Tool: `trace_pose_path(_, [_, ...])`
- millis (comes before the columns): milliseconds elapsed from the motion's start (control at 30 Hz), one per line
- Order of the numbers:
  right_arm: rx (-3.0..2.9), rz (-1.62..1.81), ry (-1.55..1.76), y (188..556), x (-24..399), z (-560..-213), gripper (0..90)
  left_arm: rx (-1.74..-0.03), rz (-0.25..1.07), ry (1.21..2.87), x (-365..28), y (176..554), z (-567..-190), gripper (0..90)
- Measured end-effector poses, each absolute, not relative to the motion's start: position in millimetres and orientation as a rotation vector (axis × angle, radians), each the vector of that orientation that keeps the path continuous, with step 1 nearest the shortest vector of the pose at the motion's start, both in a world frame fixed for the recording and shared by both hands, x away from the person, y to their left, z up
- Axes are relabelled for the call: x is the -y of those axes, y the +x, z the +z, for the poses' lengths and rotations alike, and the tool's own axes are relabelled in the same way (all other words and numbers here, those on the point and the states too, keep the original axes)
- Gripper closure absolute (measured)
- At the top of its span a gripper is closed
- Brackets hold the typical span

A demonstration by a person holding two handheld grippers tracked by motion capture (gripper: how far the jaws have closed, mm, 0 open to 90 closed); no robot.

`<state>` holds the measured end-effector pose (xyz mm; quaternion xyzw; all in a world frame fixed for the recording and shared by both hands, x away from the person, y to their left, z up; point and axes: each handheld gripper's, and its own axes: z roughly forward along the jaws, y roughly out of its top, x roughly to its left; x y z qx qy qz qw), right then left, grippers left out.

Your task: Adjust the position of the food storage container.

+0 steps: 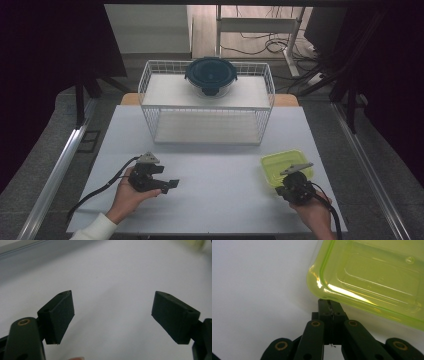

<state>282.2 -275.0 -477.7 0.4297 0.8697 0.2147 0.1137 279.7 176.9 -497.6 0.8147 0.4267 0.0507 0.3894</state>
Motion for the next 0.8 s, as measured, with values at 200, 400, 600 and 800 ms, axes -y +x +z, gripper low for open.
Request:
trace_pose_path(200, [-2.501,0.741,1.278,271.2,298.4,-451.0,88.5,-1.084,0.13,2.07,-177.6,279.5,-497.1,17.6])
trace_pose_path(400, [-2.36,0.75,1.352,285.4,331.0,-433.2,88.5,-1.088,0.12,2.065,-176.9,280.6,-497.8,17.6])
trace_pose_path(600, [-2.298,0.735,1.404,316.8,346.7,-429.7,88.5,-1.095,0.137,2.063,-178.0,280.2,-496.8,17.6])
trace_pose_path(800, [-2.262,0.7,1.436,339.1,358.3,-430.1,88.5,-1.1,0.133,2.074,-177.2,279.8,-498.5,17.7])
